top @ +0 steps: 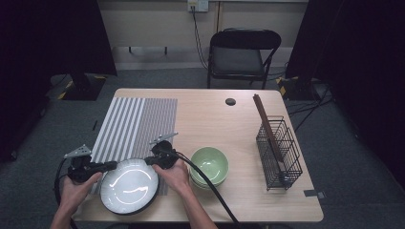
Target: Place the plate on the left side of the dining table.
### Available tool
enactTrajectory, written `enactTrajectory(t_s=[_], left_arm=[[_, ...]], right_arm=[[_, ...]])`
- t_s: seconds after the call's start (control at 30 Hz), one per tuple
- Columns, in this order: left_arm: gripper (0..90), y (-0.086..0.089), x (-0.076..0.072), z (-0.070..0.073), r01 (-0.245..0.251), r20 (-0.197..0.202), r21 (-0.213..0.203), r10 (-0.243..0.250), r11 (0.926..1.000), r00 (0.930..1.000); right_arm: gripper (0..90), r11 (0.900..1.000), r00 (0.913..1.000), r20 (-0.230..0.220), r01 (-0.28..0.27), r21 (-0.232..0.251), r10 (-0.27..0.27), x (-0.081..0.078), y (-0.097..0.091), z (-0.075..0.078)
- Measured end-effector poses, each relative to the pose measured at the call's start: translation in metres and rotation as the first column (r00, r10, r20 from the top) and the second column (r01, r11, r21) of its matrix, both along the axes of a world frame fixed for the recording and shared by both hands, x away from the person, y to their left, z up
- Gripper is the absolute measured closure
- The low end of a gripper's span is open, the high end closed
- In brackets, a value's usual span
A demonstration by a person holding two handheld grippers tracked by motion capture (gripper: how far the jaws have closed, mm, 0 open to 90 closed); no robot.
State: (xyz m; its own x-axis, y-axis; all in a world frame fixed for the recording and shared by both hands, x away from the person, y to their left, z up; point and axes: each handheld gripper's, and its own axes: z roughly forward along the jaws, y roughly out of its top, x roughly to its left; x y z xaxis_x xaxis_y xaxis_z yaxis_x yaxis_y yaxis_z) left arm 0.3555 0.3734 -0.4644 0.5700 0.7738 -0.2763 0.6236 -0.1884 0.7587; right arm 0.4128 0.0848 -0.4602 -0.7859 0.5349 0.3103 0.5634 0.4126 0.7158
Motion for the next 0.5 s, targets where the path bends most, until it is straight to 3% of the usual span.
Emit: enactTrajectory(t_s=[0.33,0.5], left_arm=[[86.6,-0.0020,0.0001,0.0008,0.003,0.013,0.019,-0.004,0.9998,0.9999],[87.0,0.0000,0.0014,-0.0004,0.010,0.009,-0.003,-0.010,0.9999,0.9999]], right_arm=[[87.9,1.0000,1.0000,0.003,0.004,-0.001,-0.004,-0.0007,0.0001,0.0001],[88.0,1.0000,1.0000,0.007,0.006,-0.004,-0.005,-0.0008,0.0005,0.0008]])
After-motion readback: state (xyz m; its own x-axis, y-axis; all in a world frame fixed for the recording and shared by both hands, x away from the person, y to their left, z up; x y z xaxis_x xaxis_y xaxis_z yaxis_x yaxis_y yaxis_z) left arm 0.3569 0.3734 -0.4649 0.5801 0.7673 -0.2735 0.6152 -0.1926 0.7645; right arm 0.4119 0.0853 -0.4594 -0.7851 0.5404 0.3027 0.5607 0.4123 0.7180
